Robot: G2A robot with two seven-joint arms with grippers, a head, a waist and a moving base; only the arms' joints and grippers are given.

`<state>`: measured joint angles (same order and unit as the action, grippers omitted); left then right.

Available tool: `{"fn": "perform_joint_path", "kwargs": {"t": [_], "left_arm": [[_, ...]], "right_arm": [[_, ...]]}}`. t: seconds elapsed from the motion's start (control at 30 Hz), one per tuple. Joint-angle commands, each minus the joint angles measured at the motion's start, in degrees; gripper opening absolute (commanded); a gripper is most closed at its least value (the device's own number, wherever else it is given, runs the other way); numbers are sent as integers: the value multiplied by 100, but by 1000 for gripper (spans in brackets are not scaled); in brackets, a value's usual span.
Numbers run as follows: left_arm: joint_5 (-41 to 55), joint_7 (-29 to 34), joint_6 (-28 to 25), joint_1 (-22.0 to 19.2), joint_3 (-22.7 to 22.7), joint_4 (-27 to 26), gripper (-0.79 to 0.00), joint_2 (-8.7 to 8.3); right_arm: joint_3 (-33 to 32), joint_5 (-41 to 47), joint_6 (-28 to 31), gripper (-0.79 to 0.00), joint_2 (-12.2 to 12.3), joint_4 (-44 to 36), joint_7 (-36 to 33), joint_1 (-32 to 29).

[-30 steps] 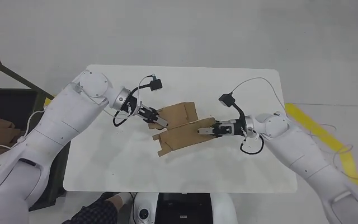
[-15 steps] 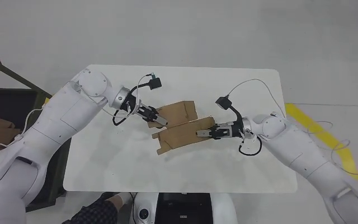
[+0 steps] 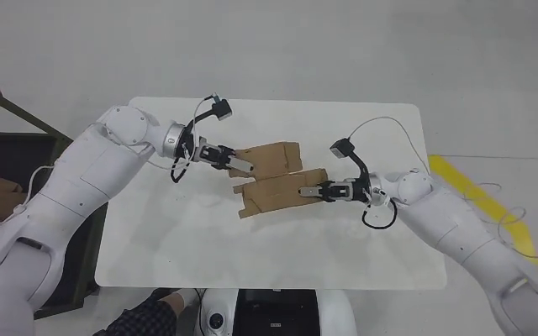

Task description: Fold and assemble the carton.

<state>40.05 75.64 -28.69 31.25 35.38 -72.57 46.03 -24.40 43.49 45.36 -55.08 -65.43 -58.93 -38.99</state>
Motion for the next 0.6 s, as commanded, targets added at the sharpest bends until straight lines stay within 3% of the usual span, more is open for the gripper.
{"fn": "perform_joint_path", "kwargs": {"t": [0.0, 0.23, 0.57], "left_arm": [[115, -86, -82, 84, 76, 40, 0, -31], [441, -256, -252, 372, 260, 100, 0, -70], [857, -505, -501, 648, 454, 173, 0, 29]], "right_arm": [[-31, 98, -31, -785, -1, 43, -31, -8], [-211, 345, -99, -785, -16, 164, -99, -100], [-453, 337, -79, -785, -101, 374, -69, -291]]}}
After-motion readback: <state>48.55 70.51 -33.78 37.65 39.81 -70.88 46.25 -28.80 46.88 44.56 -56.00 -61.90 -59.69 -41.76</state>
